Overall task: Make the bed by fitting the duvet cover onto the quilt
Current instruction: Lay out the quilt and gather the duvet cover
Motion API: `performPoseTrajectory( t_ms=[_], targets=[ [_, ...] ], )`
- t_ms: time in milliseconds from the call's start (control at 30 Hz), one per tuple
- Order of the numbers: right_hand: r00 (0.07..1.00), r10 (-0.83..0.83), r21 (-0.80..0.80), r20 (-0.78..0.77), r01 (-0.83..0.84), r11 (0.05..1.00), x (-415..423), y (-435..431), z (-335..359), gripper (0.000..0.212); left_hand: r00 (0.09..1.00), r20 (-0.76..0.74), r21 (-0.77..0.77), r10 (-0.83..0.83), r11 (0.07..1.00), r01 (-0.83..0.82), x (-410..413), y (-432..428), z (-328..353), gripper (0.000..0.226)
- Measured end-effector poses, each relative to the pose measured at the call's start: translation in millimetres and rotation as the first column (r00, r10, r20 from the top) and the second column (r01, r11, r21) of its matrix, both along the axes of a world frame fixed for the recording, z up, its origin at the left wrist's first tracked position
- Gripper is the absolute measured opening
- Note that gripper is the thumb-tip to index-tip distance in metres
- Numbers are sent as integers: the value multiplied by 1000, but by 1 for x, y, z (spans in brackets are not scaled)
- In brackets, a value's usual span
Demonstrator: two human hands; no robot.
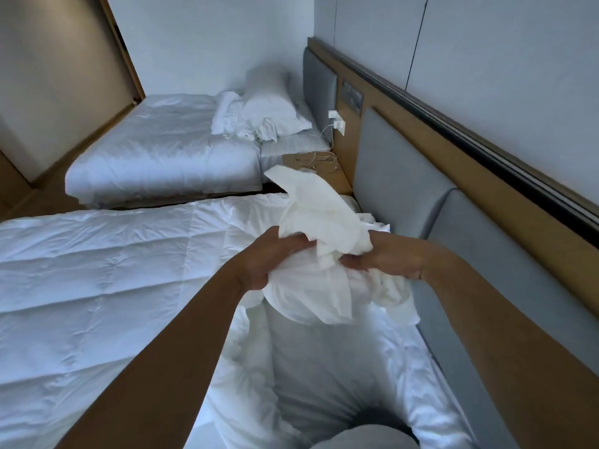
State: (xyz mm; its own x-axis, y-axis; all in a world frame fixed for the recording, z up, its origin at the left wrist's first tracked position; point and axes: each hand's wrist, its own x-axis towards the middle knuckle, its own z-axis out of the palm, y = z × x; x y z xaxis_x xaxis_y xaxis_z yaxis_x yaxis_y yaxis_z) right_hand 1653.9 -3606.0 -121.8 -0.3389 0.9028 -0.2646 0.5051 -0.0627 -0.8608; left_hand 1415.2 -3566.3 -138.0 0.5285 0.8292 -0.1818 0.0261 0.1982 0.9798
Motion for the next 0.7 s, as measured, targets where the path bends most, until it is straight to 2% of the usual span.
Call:
performPoseTrajectory(
  t_ms=[67, 167, 233, 300, 367, 433, 500, 567, 633, 700],
  targets=[
    [981, -101, 102, -165, 119, 988, 0, 0, 14, 17, 988, -46, 21, -145, 989, 146, -2, -7, 0, 47],
    [933, -142, 202, -331, 218, 955, -4, 4, 33, 23, 953, -138, 86, -269, 956, 282, 8, -21, 2, 46],
    [915, -159, 210, -371, 250, 945, -7, 9, 37, 22, 955, -106, 60, -278, 957, 285, 16, -28, 5, 40],
    [897, -174, 154, -406, 254, 955, -2, 10, 37, 22, 974, -12, -2, -226, 974, 226, 19, -28, 13, 34],
    [930, -116, 30, -348, 135, 990, 12, 6, 36, 9, 988, 114, -51, -108, 992, 114, 15, -21, 24, 31],
    [974, 109, -119, -197, -134, 984, 19, 0, 35, 30, 970, 241, -107, -43, 992, 71, 9, -12, 36, 26],
    [950, 311, -187, -3, -306, 934, 13, -3, 28, 41, 967, 244, -91, -74, 991, 98, 7, -6, 43, 24],
    [945, 321, -144, 65, -310, 940, 7, -3, 25, 39, 978, 182, -52, -100, 992, 111, 7, -2, 45, 21],
    [970, 223, -55, -98, -229, 972, 8, -2, 27, 34, 985, 109, -47, -131, 990, 136, 2, -1, 42, 22],
    [939, 98, 15, -330, -98, 995, 15, 2, 33, 31, 974, -22, -32, -225, 974, 224, -2, -5, 38, 31]
  ],
)
